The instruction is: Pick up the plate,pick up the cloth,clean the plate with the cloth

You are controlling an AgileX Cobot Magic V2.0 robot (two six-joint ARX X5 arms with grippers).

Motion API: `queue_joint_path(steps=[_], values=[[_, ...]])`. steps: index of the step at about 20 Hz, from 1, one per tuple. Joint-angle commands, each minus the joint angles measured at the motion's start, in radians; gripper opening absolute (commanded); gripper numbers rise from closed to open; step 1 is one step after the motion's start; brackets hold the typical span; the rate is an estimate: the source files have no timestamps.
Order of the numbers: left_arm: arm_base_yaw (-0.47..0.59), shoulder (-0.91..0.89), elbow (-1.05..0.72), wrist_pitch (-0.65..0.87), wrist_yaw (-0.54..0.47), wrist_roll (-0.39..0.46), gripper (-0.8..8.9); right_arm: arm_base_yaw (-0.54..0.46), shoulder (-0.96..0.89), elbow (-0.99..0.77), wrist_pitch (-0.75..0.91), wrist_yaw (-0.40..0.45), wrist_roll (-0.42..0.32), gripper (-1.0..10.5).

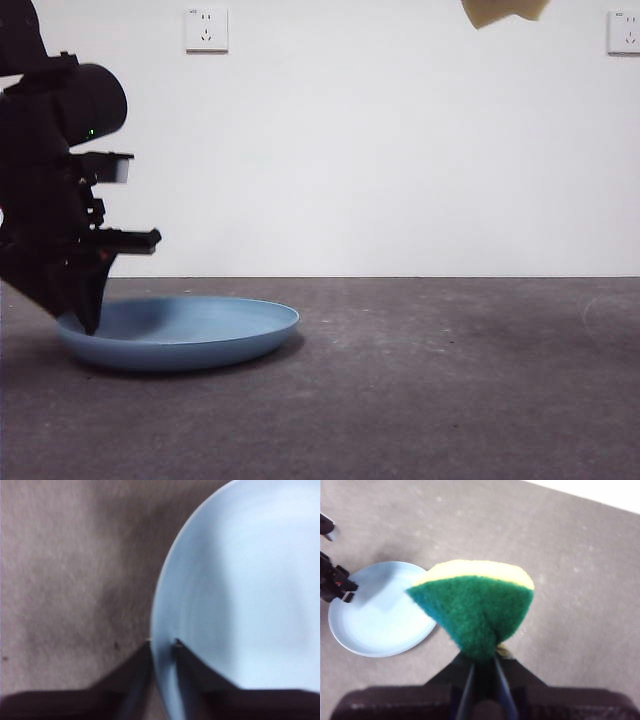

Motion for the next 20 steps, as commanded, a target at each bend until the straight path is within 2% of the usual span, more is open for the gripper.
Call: queue_joint_path(steps=[1, 5, 9, 15, 18, 20], values=[[-0.002, 0.006, -0.011, -0.004, -0.003, 0.024, 5.0, -0.01, 0.008, -0.006, -0.009, 0.003, -0.003, -0.2], [-0.026, -0.072, -0.01, -0.019, 0.001, -0.031, 5.0, -0.016, 0.018, -0.006, -0.008, 0.003, -0.014, -0.2], [-0.082, -0.284, -0.01, -0.021, 0.002, -0.037, 5.0, -0.066, 0.068, -0.006, 0.026, -0.005, -0.013, -0.2], [-0.177, -0.602, -0.01, -0.103, 0.009, -0.063, 5.0, -0.158, 0.285, -0.006, 0.065, -0.014, 0.013, -0.2], [-0.214, -0.685, -0.01, -0.138, 0.031, -0.088, 5.0, -0.186, 0.418, -0.006, 0.131, -0.144, 0.014, -0.2], [-0.237, -0.714, -0.01, -0.162, 0.031, -0.093, 5.0, -0.196, 0.51, -0.006, 0.173, -0.193, 0.017, -0.2]])
